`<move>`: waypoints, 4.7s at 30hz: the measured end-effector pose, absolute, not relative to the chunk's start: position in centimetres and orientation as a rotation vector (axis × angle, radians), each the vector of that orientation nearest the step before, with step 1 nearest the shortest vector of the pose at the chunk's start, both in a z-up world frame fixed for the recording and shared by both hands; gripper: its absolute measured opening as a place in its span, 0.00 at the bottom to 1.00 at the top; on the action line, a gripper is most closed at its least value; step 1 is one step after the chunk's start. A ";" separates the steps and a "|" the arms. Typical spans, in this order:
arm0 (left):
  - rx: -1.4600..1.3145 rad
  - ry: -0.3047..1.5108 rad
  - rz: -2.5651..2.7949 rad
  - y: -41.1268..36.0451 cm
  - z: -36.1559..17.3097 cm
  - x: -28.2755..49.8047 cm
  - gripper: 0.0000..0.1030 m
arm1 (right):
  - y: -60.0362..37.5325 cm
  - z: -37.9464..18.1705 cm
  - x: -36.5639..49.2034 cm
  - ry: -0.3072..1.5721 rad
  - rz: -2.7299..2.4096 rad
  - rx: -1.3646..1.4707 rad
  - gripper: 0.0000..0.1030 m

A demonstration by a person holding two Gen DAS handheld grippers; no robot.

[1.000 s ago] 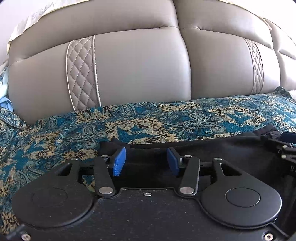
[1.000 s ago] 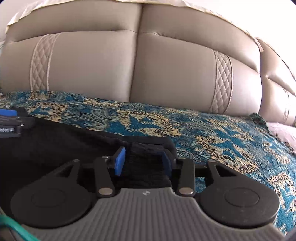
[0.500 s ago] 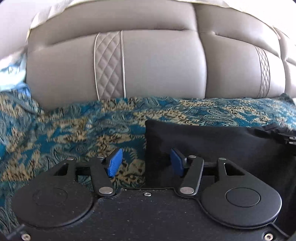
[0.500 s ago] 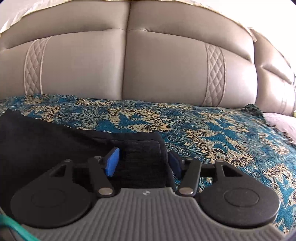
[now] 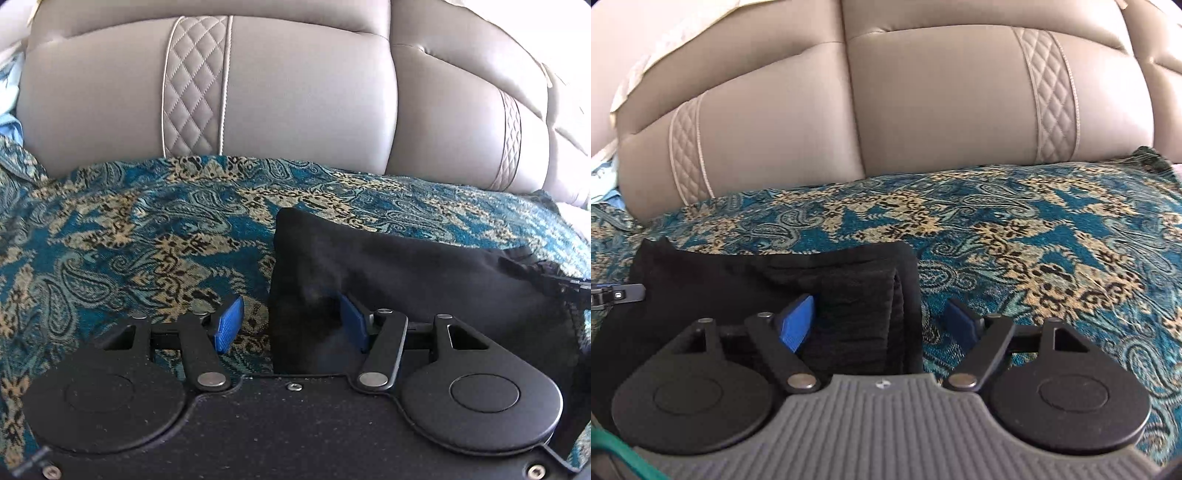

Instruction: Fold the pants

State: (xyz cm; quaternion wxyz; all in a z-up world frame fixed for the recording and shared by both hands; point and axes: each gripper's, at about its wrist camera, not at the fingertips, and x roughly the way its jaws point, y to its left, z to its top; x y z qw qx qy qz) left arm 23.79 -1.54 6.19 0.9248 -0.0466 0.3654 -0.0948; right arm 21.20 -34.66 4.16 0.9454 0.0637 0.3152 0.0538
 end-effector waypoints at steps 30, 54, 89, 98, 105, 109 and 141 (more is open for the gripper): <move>-0.228 0.803 -0.350 -1.1 6.1 25.2 0.60 | -34.9 4.4 20.9 0.648 0.214 0.197 0.57; -0.161 0.814 -0.370 -0.9 6.2 24.9 0.59 | -38.9 3.9 22.4 0.765 0.400 0.467 0.68; -0.514 0.780 -0.357 2.1 4.6 26.1 0.37 | -33.4 3.1 23.2 0.666 0.330 0.370 0.41; -0.443 0.719 -0.167 3.1 6.7 24.3 0.15 | -29.2 4.5 22.8 0.628 0.330 0.315 0.28; -0.325 0.703 -0.033 7.5 8.4 27.0 0.15 | -23.0 6.8 26.6 0.630 0.387 0.251 0.28; -0.270 0.691 0.027 9.1 9.1 30.2 0.15 | -20.0 7.7 29.6 0.637 0.382 0.245 0.27; -0.178 0.771 0.117 8.3 6.8 29.8 0.79 | -18.6 7.9 28.9 0.650 0.225 0.125 0.86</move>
